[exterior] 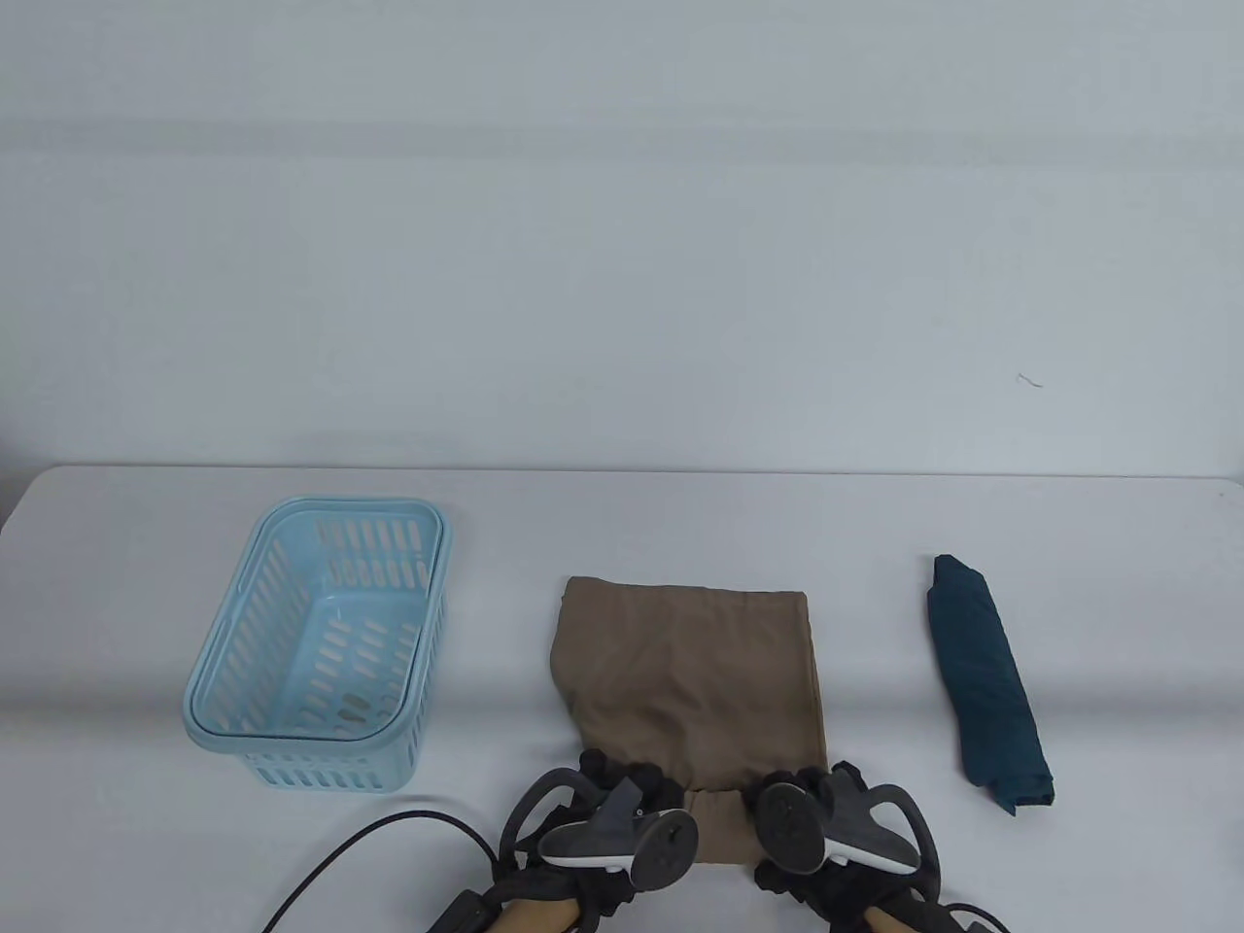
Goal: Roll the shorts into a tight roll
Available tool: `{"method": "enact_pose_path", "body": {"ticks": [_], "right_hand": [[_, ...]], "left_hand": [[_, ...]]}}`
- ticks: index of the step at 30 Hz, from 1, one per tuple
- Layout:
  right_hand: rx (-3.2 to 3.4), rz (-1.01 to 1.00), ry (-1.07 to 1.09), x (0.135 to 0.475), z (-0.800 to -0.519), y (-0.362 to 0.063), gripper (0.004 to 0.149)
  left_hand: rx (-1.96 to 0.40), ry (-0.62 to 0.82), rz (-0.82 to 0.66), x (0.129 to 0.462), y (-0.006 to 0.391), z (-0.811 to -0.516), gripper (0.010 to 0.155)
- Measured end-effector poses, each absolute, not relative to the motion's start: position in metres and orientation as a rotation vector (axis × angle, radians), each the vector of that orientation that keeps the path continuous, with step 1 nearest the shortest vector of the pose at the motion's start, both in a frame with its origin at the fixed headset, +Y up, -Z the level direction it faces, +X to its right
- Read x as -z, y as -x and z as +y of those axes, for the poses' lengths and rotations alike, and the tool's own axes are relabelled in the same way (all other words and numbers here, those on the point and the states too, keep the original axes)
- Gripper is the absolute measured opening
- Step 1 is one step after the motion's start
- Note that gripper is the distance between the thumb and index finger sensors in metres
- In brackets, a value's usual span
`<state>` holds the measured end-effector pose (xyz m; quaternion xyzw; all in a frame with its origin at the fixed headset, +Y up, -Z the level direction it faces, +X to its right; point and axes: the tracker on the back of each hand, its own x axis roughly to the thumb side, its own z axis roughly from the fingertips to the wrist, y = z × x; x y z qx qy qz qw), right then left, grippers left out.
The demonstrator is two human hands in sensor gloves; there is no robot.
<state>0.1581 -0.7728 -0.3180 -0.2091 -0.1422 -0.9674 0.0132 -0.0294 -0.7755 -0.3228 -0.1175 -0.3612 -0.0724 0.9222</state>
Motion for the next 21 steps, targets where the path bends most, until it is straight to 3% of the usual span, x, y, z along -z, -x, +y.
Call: {"method": "enact_pose_path", "body": {"ticks": [4,11,21], "right_hand": [[3.052,-0.429,0.670,0.318,-0.770,-0.158,0.068],[3.324,-0.581,0.630,0.327,-0.769,-0.174,0.059],[3.511,-0.588,0.568,0.334,-0.770,-0.183,0.055]], "left_hand": [[0.117,0.253,-0.726,0.328,0.031,-0.768,0.072],[-0.109,0.320,-0.675,0.336,0.044,-0.760,0.064],[-0.176,0.265,-0.661,0.336,0.047,-0.763,0.058]]}}
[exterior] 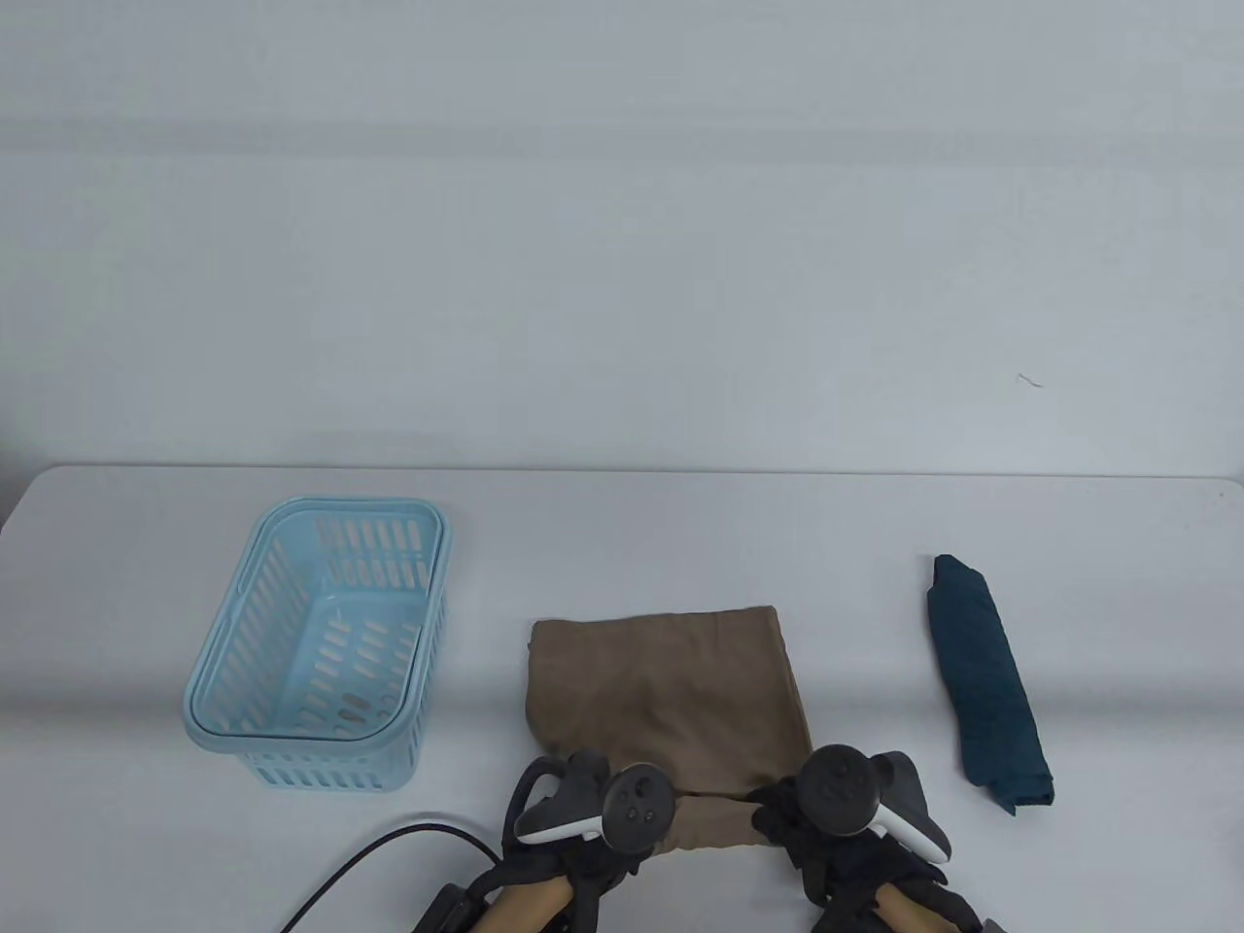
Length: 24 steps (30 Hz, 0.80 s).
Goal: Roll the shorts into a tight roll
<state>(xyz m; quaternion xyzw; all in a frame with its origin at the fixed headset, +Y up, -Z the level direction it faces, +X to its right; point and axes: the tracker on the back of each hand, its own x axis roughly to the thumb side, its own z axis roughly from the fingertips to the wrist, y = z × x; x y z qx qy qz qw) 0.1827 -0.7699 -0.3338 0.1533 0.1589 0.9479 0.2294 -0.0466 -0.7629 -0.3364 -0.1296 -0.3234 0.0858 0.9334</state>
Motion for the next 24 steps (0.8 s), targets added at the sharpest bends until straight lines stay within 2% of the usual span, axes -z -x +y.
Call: {"method": "enact_pose_path", "body": {"ticks": [5,8,10,13,16,20,24], "right_hand": [[-2.638,0.425,-0.386,0.335,-0.773,-0.182,0.052],[-2.677,0.391,-0.367,0.334,-0.773,-0.180,0.051],[-2.696,0.367,-0.345,0.335,-0.774,-0.179,0.051],[-2.717,0.323,-0.315,0.333,-0.774,-0.178,0.052],[-2.751,0.275,-0.329,0.331,-0.770,-0.176,0.054],[-2.814,0.129,-0.432,0.326,-0.758,-0.175,0.056],[-2.813,0.199,-0.554,0.323,-0.754,-0.176,0.055]], "left_hand": [[-0.255,0.303,-0.639,0.337,0.050,-0.767,0.056],[-0.268,0.187,-0.660,0.335,0.052,-0.748,0.060],[-0.276,0.129,-0.688,0.332,0.052,-0.734,0.051],[-0.189,0.188,-0.714,0.327,0.051,-0.730,0.043],[-0.076,0.171,-0.719,0.325,0.050,-0.740,0.049],[-0.050,0.193,-0.700,0.327,0.048,-0.747,0.056],[-0.036,0.219,-0.672,0.329,0.046,-0.753,0.060]]}}
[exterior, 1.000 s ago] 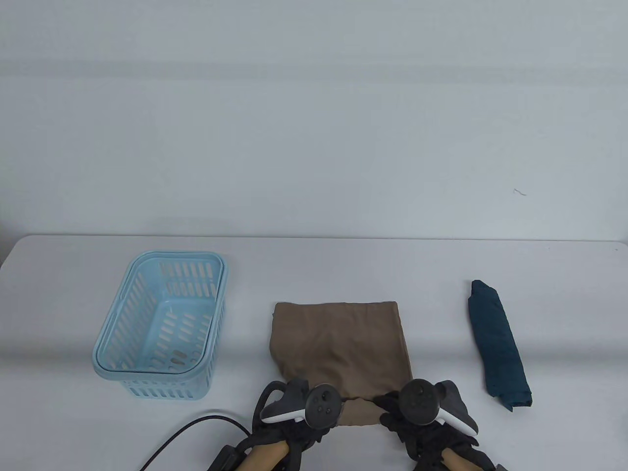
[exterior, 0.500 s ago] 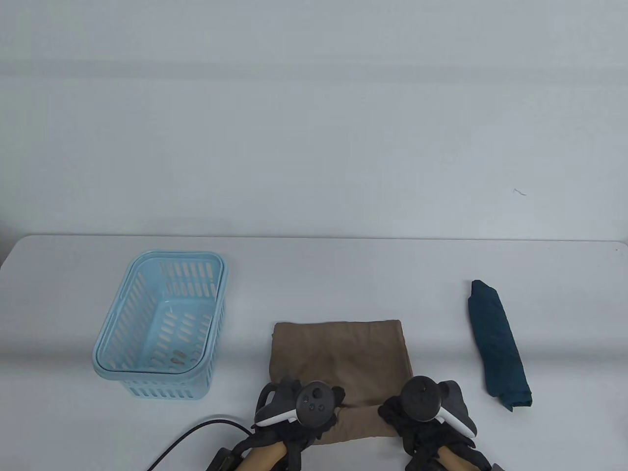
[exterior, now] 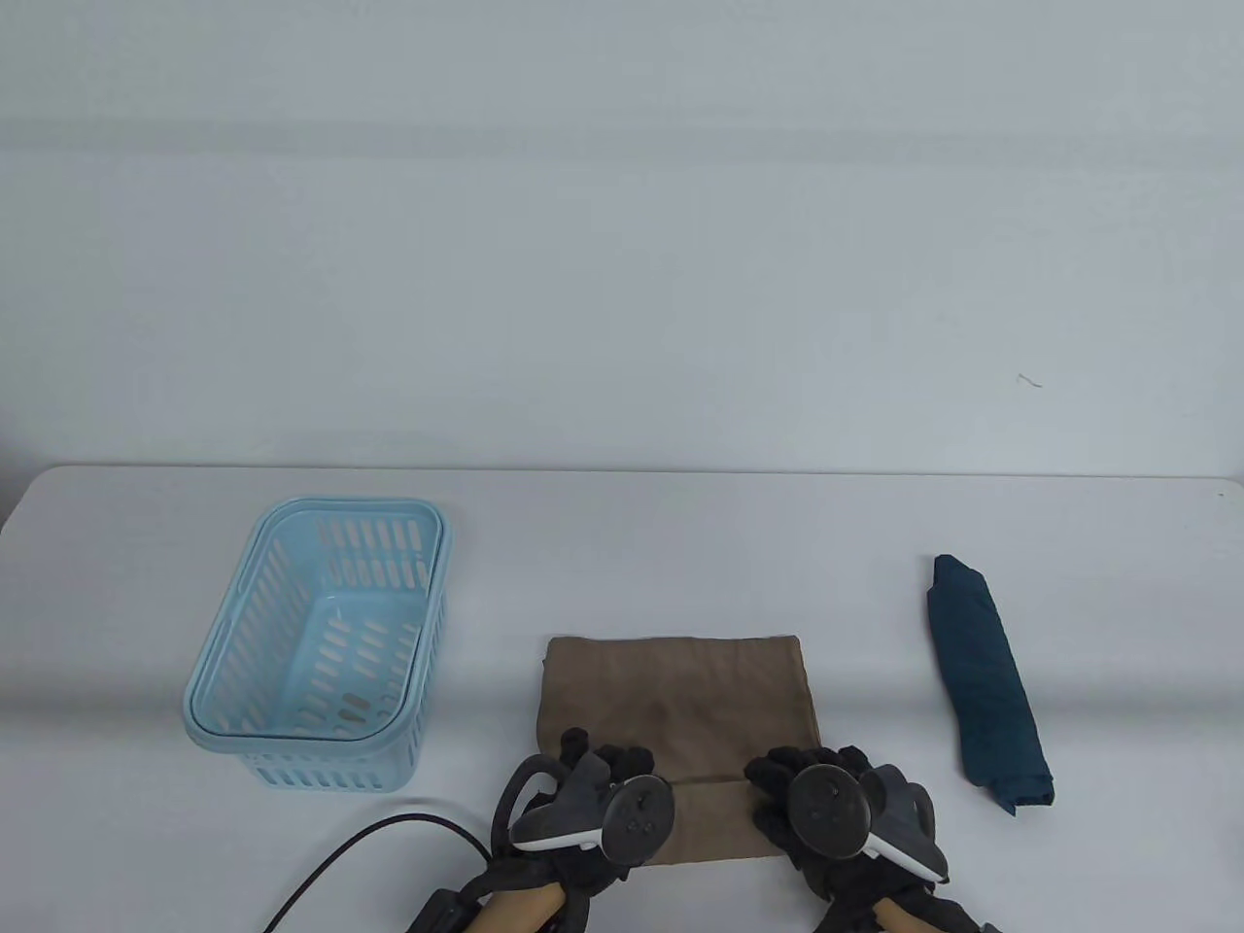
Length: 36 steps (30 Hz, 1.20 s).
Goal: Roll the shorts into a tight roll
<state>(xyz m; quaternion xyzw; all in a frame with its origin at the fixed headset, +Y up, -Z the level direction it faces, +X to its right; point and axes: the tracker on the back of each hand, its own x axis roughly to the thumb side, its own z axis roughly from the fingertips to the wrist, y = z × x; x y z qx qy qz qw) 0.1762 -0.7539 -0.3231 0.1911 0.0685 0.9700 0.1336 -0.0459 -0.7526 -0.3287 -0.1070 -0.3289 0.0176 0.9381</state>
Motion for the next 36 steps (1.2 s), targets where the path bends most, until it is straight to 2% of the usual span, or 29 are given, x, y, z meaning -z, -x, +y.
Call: {"method": "enact_pose_path", "body": {"ticks": [7,13,18,22,26,30,36], "right_hand": [[-2.947,0.489,-0.619,0.324,-0.772,-0.172,0.072],[-3.035,0.488,-0.650,0.321,-0.780,-0.163,0.079],[-3.139,0.358,-0.719,0.315,-0.780,-0.155,0.076],[-3.068,0.292,-0.745,0.317,-0.773,-0.158,0.065],[-2.855,0.386,-0.605,0.327,-0.769,-0.171,0.060],[-2.679,0.475,-0.507,0.332,-0.769,-0.178,0.059],[-2.605,0.547,-0.456,0.335,-0.770,-0.183,0.055]], "left_hand": [[0.045,0.278,-0.672,0.327,0.038,-0.767,0.072],[0.106,0.244,-0.679,0.328,0.033,-0.775,0.072],[0.123,0.219,-0.701,0.329,0.035,-0.773,0.069],[-0.002,0.277,-0.668,0.336,0.042,-0.768,0.066],[-0.142,0.298,-0.623,0.340,0.050,-0.762,0.061],[-0.177,0.293,-0.615,0.340,0.053,-0.759,0.059],[-0.308,0.395,-0.578,0.339,0.055,-0.765,0.055]]}}
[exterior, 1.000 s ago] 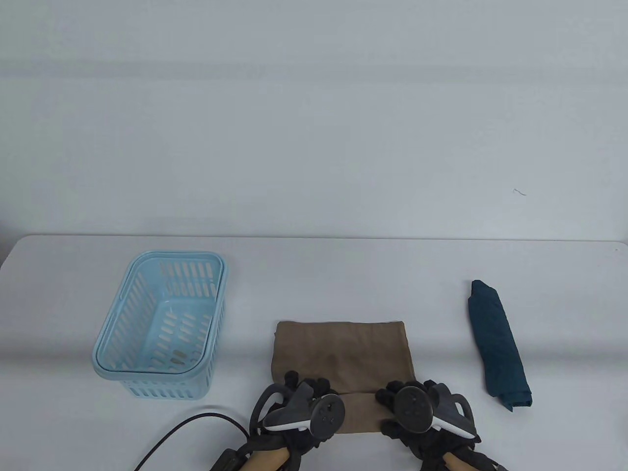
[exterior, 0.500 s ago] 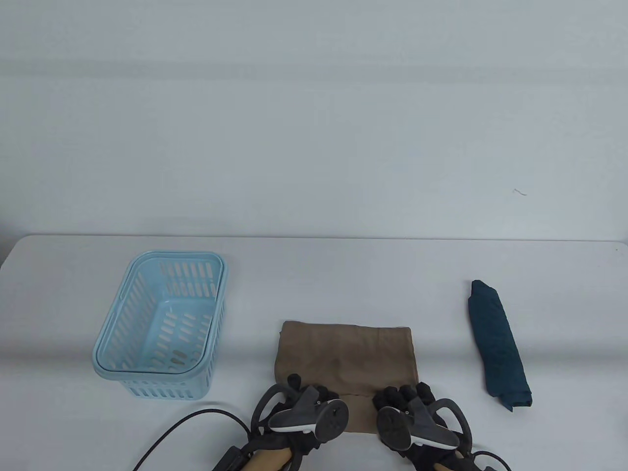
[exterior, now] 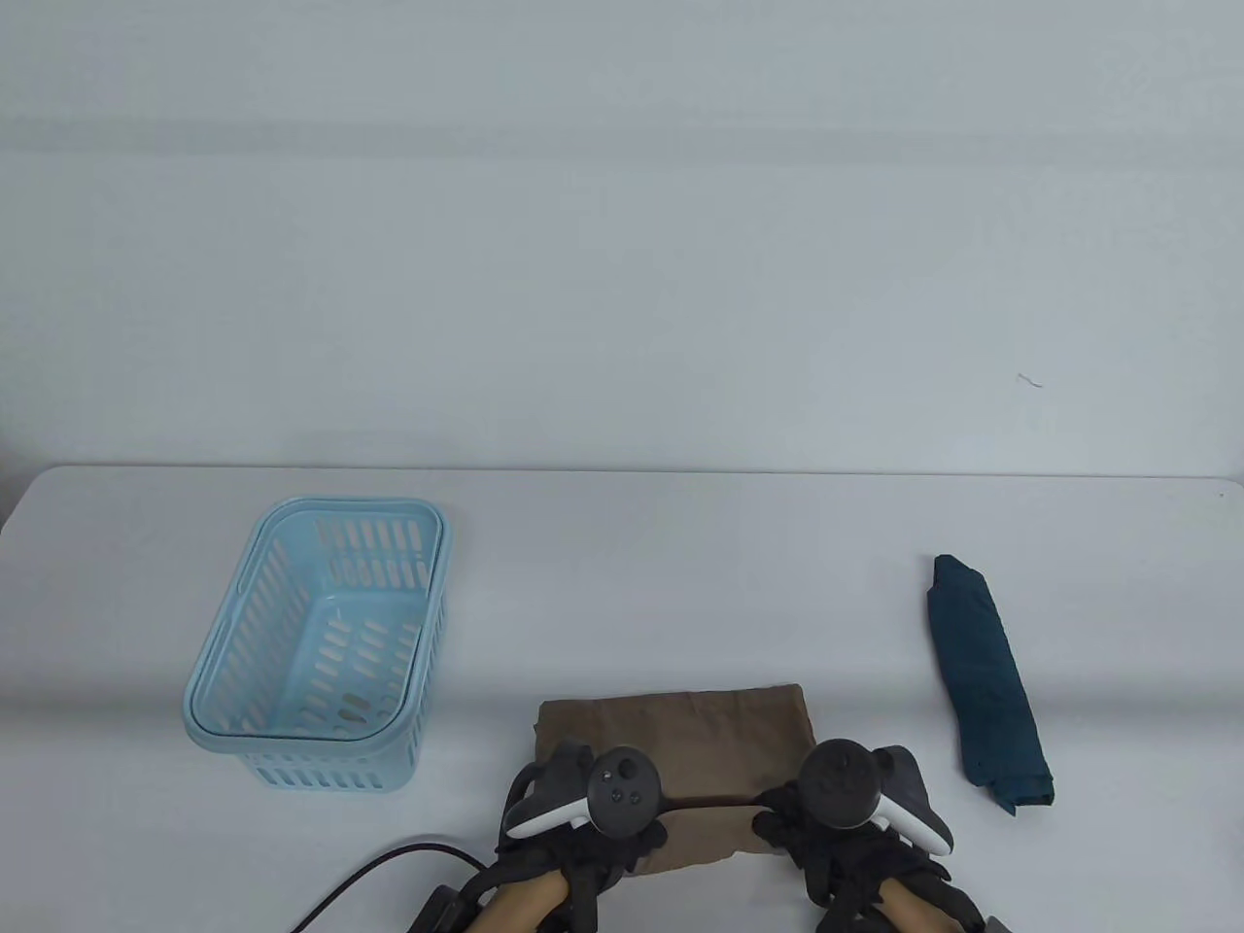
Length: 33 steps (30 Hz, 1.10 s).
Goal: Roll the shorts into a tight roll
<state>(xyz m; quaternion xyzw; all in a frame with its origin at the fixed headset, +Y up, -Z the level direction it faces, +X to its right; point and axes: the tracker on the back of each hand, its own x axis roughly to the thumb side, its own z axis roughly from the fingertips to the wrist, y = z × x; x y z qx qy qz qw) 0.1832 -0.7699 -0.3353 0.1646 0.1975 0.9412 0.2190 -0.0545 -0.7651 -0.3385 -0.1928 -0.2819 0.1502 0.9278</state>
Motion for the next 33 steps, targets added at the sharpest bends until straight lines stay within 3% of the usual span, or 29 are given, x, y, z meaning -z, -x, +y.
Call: {"method": "enact_pose_path", "body": {"ticks": [4,6,9,15,20,26,33], "right_hand": [[-2.631,0.535,-0.437,0.336,-0.769,-0.184,0.054],[-2.644,0.511,-0.412,0.335,-0.768,-0.184,0.054],[-2.652,0.471,-0.377,0.334,-0.767,-0.183,0.055],[-2.803,0.280,-0.457,0.327,-0.750,-0.182,0.064],[-2.881,0.397,-0.543,0.324,-0.750,-0.180,0.073],[-3.028,0.592,-0.577,0.324,-0.768,-0.172,0.082],[-3.048,0.501,-0.578,0.326,-0.774,-0.169,0.077]], "left_hand": [[-0.250,0.233,-0.619,0.334,0.053,-0.746,0.059],[-0.247,0.148,-0.674,0.331,0.053,-0.731,0.051],[-0.177,0.259,-0.676,0.328,0.051,-0.732,0.047],[-0.047,0.238,-0.660,0.328,0.048,-0.744,0.060],[0.020,0.235,-0.649,0.327,0.043,-0.754,0.067],[0.094,0.278,-0.640,0.328,0.038,-0.767,0.075],[0.115,0.264,-0.625,0.336,0.037,-0.774,0.074]]}}
